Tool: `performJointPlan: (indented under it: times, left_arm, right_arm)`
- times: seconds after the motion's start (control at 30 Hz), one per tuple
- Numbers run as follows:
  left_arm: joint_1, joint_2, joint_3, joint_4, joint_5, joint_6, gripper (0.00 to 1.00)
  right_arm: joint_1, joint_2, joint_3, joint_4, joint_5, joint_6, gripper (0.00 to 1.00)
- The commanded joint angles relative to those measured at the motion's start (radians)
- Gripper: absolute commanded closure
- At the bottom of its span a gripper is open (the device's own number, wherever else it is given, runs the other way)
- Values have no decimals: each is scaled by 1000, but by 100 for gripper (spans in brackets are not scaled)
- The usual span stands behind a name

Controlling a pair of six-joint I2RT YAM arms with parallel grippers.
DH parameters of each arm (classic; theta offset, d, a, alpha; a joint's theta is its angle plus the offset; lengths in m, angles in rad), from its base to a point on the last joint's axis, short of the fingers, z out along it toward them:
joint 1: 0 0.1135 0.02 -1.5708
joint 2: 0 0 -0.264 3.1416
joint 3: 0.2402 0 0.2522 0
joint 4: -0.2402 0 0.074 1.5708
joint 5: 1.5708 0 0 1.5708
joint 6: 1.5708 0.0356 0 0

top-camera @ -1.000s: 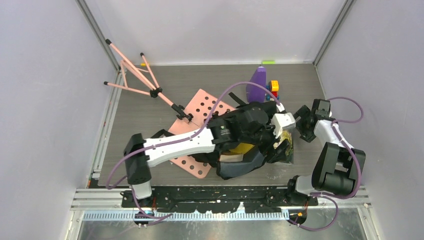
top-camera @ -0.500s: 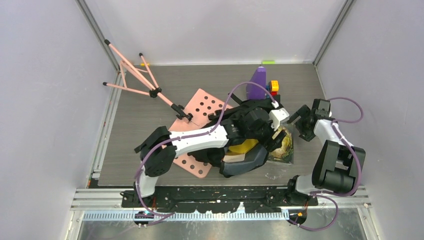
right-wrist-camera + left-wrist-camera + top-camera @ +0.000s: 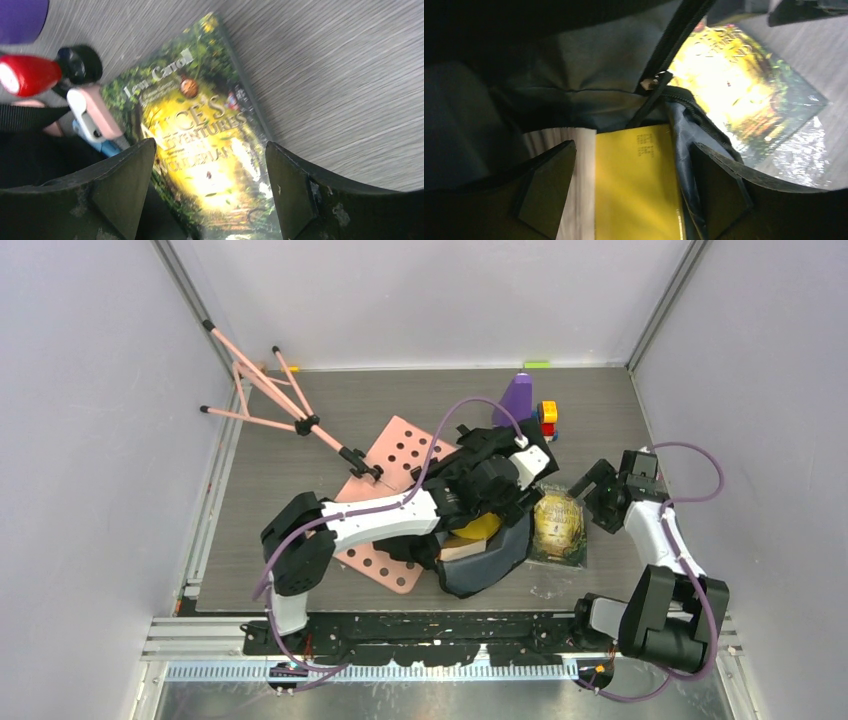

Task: Pack the student bag
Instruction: Adjust the student bag at the center of the board.

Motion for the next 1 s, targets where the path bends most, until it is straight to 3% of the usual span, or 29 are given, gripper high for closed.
performJointPlan:
  times: [0.0,0.17,0.43,0.63,0.73,0.97]
  left_arm:
    - [86,-77,-68,-87,-216,34,12]
    - [174,-161,-166,-69,-203,-1,10]
    - [226,-258,-202,-121,-195,-8,9]
    - [223,-386,-181,-161,84,-44,9]
    - [223,-411,-134,-206,157,-78,9]
    - [223,-428,-66,-281,222,-121,9]
  right_arm:
    - [88,-74,4,-38,-10,14,14]
    - [228,-108,17,-49,60,58,14]
    - [269,-94,65,-76,107,45,14]
    - [269,-135,103,-146,284,-20,11]
    - [282,-112,118,-171,303,-49,11]
    - [499,-2,153,-181,468,-11,10]
